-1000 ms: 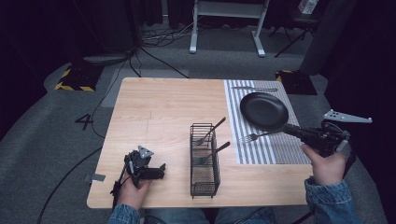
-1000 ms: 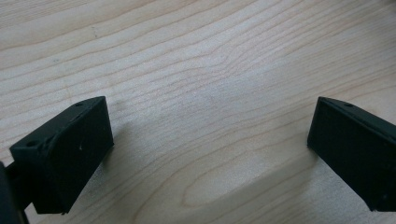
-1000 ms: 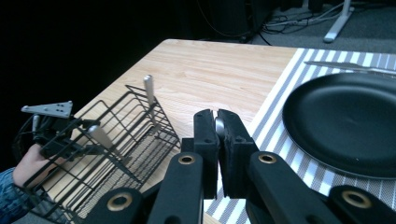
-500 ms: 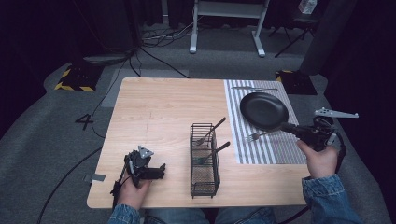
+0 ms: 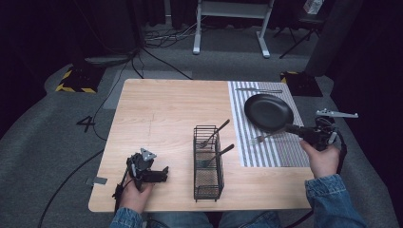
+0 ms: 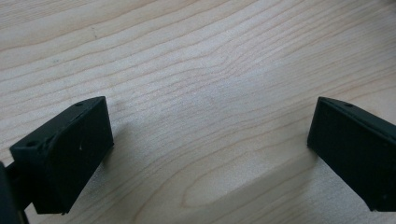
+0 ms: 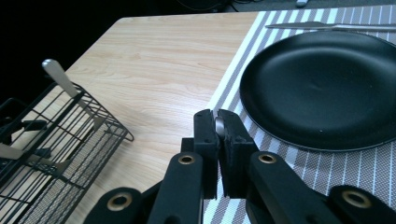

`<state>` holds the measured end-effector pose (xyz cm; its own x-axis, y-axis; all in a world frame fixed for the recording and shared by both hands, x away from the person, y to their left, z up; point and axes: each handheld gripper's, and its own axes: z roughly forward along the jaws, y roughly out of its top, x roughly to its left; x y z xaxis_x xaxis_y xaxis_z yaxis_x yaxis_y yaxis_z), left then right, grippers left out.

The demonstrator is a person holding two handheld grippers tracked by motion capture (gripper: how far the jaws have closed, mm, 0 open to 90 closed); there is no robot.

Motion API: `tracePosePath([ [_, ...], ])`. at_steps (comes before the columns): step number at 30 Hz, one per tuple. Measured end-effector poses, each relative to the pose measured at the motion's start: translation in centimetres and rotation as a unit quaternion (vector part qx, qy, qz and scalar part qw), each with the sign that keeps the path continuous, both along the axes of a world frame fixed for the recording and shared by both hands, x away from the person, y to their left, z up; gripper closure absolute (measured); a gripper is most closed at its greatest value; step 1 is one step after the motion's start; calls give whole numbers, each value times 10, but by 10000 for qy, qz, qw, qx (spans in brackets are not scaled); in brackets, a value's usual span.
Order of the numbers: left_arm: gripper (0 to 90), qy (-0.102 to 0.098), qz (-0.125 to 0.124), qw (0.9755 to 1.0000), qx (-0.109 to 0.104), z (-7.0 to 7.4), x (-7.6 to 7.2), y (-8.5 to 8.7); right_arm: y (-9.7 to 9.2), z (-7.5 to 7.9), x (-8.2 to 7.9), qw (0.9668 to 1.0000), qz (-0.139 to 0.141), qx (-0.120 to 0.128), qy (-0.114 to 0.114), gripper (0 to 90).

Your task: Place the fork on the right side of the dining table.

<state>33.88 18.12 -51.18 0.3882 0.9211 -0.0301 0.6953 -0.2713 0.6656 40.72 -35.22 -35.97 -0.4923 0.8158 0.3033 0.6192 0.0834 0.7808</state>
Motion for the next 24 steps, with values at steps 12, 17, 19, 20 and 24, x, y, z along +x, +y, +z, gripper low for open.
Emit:
tracePosePath([
  [12, 2, -1, -1, 10000, -6, 0, 0, 0, -6, -15, 13, 9996, -102, 48, 246, 866],
  [17, 3, -2, -4, 10000, -3, 0, 0, 0, -8, -18, 16, 9994, -122, 67, 316, 866],
  [19, 2, -1, -3, 10000, -2, 0, 0, 0, -8, -19, 17, 9992, -102, 87, 368, 865],
  [20, 3, 0, -2, 10000, -3, 0, 0, 0, -8, -19, 18, 9992, -93, 103, 385, 866],
  [24, 3, -1, -2, 10000, -2, 0, 0, 0, -7, -20, 18, 9991, -89, 77, 399, 866],
])
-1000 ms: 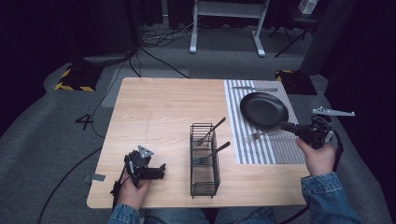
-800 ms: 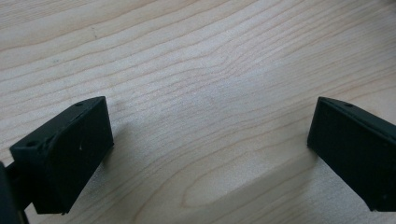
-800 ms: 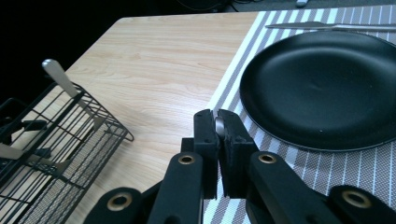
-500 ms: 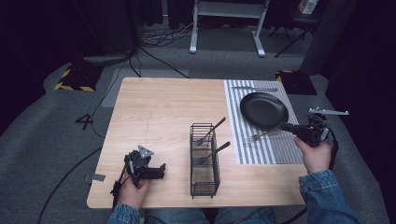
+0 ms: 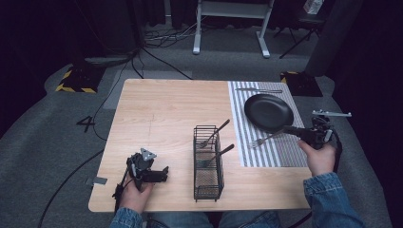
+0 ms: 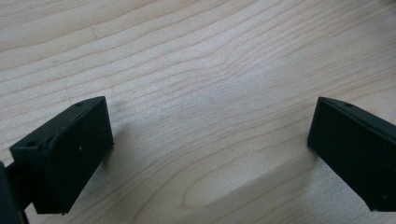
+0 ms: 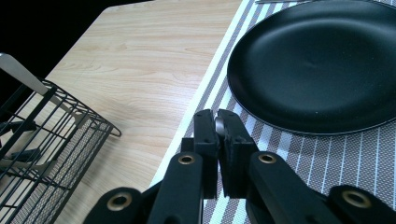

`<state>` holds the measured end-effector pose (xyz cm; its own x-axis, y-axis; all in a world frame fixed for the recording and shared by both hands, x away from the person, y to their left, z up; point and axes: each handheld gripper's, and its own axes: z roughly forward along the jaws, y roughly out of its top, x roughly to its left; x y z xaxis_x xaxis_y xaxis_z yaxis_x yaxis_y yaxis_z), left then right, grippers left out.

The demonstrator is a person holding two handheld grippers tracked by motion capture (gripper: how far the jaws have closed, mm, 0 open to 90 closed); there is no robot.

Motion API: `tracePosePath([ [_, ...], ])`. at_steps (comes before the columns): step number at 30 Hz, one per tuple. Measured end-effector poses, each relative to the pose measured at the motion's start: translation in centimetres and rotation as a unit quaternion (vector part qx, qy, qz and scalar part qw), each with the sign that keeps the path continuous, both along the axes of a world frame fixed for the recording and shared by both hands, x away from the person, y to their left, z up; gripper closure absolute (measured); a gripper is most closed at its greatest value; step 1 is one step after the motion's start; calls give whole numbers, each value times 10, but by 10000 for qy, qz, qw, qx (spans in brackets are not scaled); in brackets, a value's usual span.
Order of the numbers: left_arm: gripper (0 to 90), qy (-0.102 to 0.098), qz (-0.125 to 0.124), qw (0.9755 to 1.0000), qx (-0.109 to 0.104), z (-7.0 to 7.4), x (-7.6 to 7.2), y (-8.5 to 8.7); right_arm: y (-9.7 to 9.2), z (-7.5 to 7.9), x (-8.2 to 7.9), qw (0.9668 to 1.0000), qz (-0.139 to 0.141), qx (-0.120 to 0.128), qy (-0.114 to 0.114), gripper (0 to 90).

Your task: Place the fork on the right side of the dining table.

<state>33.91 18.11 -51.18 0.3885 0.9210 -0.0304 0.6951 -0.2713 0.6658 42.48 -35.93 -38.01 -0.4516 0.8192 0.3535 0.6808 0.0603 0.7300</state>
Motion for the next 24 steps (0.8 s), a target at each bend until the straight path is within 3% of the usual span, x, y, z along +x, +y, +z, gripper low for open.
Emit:
tracePosePath([
  [8, 2, 1, 0, 10000, -3, 0, 0, 0, -2, -1, 3, 9999, -62, 4, 90, 847],
  [24, 2, 1, -2, 10000, -1, 0, 0, 0, -13, -7, 19, 9986, -239, -229, 410, 751],
])
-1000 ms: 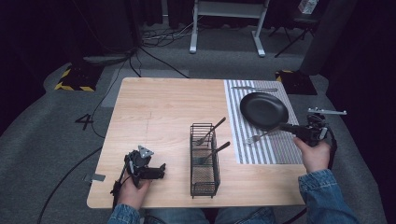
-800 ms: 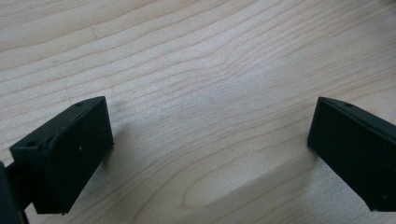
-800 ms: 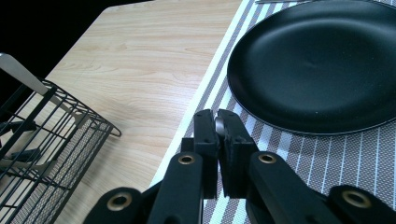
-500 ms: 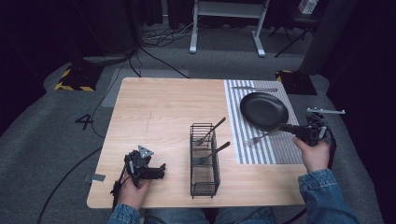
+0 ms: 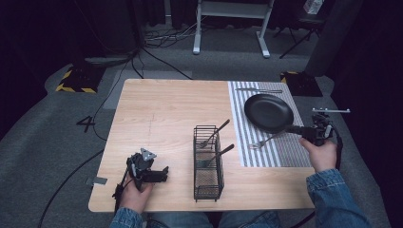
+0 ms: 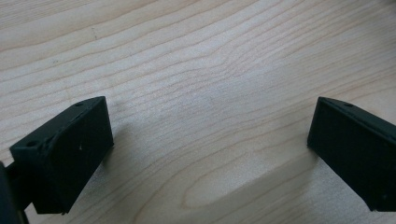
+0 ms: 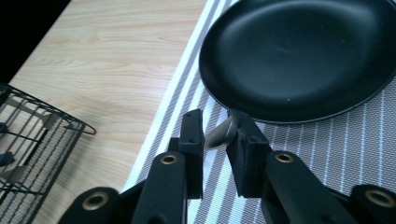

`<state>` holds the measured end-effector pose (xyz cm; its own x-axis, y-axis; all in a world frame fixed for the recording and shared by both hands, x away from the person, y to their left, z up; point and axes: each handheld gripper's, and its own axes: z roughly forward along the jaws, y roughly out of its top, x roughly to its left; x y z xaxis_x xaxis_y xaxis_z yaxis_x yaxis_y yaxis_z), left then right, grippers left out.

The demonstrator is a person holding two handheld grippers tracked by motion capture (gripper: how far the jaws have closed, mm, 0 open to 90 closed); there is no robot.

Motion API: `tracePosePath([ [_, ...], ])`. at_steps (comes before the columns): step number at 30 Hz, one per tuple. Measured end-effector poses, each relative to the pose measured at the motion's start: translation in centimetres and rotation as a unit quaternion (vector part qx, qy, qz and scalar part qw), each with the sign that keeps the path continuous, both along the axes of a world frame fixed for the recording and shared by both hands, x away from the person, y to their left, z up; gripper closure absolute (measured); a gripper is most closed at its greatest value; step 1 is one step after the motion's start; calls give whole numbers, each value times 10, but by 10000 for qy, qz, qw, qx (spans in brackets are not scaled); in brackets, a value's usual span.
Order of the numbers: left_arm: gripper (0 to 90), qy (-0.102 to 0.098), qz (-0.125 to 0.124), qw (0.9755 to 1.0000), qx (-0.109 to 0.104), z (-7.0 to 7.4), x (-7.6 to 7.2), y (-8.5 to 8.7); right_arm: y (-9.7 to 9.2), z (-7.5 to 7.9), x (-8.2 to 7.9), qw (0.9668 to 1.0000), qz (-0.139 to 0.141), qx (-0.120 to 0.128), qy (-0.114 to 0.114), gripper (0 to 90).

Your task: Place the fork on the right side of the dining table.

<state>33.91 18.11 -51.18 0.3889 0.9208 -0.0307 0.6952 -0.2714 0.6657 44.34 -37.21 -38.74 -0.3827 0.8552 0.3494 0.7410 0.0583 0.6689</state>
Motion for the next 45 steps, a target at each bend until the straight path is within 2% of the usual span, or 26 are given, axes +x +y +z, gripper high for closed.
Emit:
tracePosePath([
  [12, 2, 0, 1, 10000, -2, 0, 0, 0, -4, -5, 9, 9998, -78, -157, 86, 708],
  [21, 3, -2, 3, 10000, -1, 0, 0, 0, -17, -18, 11, 9993, -220, -179, 249, 692],
  [26, 3, 0, -1, 10000, 0, 0, 0, 0, -22, -27, 13, 9985, -281, -323, 355, 673],
  [45, 3, 12, 1, 10000, -10, 0, 0, 0, -38, -47, 19, 9967, -470, -251, 611, 626],
])
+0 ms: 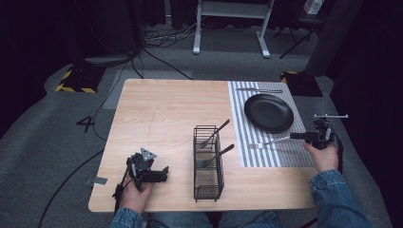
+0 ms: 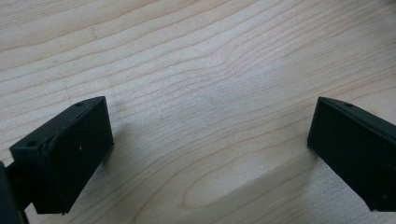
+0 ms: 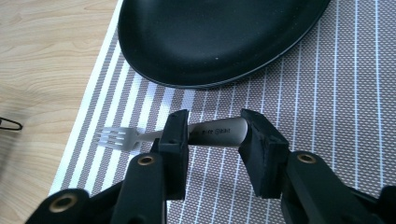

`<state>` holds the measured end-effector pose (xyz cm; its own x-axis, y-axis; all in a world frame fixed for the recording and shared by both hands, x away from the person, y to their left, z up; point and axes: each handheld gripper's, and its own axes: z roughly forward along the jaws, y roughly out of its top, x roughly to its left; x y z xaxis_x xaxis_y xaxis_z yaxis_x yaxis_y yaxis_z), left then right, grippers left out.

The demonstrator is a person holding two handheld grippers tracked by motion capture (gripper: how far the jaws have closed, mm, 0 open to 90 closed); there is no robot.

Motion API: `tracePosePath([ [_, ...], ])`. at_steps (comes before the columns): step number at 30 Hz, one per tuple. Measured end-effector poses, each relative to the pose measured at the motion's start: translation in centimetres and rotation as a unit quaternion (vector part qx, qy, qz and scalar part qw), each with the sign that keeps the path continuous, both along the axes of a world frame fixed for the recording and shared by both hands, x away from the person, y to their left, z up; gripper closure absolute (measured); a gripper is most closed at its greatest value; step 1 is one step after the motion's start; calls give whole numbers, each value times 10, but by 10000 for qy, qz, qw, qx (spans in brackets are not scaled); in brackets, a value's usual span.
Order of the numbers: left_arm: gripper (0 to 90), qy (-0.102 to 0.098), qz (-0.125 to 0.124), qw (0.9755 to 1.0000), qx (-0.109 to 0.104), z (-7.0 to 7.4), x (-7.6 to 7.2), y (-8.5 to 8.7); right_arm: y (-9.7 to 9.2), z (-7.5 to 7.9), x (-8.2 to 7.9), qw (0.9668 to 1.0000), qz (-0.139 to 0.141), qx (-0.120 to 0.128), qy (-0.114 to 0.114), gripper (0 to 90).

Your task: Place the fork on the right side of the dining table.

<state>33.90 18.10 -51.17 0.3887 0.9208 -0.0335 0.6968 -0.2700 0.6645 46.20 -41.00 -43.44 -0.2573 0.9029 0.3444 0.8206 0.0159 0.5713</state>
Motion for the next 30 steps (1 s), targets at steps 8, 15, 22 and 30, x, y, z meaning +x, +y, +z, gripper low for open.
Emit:
tracePosePath([
  [8, 2, -1, 4, 10000, -4, 0, 0, 0, -6, -3, -1, 9999, -87, -127, 42, 626],
  [15, 3, 2, -2, 10000, 0, 0, 0, 0, -11, -10, -1, 9997, -175, -132, 131, 625],
  [22, 2, 1, -1, 10000, 0, 0, 0, 0, -14, -13, 1, 9995, -223, -135, 179, 624],
  [30, 3, 0, 1, 10000, -1, 0, 0, 0, -15, -15, 3, 9992, -286, -161, 211, 608],
])
